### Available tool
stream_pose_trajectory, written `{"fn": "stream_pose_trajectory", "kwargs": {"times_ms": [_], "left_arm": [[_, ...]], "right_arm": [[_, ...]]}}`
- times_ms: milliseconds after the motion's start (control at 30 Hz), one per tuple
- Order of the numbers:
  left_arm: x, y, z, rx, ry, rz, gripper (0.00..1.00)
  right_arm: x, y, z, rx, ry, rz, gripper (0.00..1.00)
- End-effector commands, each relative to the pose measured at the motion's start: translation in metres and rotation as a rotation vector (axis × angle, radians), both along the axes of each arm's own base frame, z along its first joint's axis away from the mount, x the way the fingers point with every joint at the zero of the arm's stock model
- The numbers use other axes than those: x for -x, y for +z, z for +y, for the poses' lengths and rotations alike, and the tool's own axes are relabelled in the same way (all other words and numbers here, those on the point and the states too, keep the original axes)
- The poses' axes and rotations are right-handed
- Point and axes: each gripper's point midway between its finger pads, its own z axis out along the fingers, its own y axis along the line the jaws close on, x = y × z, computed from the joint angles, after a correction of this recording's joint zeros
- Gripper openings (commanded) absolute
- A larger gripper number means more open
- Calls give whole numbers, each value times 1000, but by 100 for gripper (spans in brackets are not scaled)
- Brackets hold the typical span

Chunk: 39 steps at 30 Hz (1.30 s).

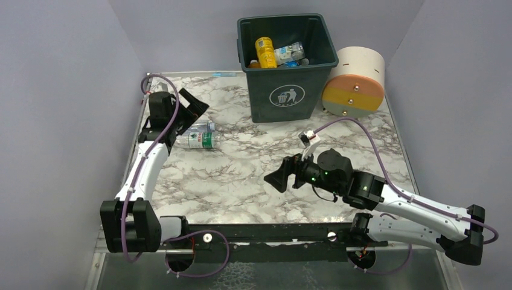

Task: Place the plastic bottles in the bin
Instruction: Pick up the plastic bottle at the center of the board.

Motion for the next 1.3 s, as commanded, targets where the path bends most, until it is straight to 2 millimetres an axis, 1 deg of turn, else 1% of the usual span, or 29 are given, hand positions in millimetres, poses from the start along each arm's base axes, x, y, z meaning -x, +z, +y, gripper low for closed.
{"fn": "stream_pose_trajectory", "kwargs": {"times_ms": [0,67,167,333,467,633,767,967,1067,1267], "left_arm": [[12,-25,12,119,168,72,99],[18,-38,18,137,233,104,99],[24,-50,31,148,327,135,99],[28,-63,47,186,447,193,99],[26,-71,54,236,504,230,99],[30,-92,61,314,613,340,99],[31,-112,60,372,677,445,99],[28,-137,52,404,685,569,99],[28,-144,53,398,692,588,99],[30,-149,56,384,709,596,98]], "right_arm": [[5,-9,9,6,42,20,100],[7,-11,10,5,52,28,100],[9,-13,9,8,60,30,99],[11,-19,6,32,67,32,100],[11,-20,5,32,65,30,100],[12,-20,3,23,62,35,100],[13,-23,-1,26,54,39,100],[12,-28,-7,34,36,42,99],[12,-30,-7,36,33,43,100],[11,-34,-4,41,35,45,100]]}}
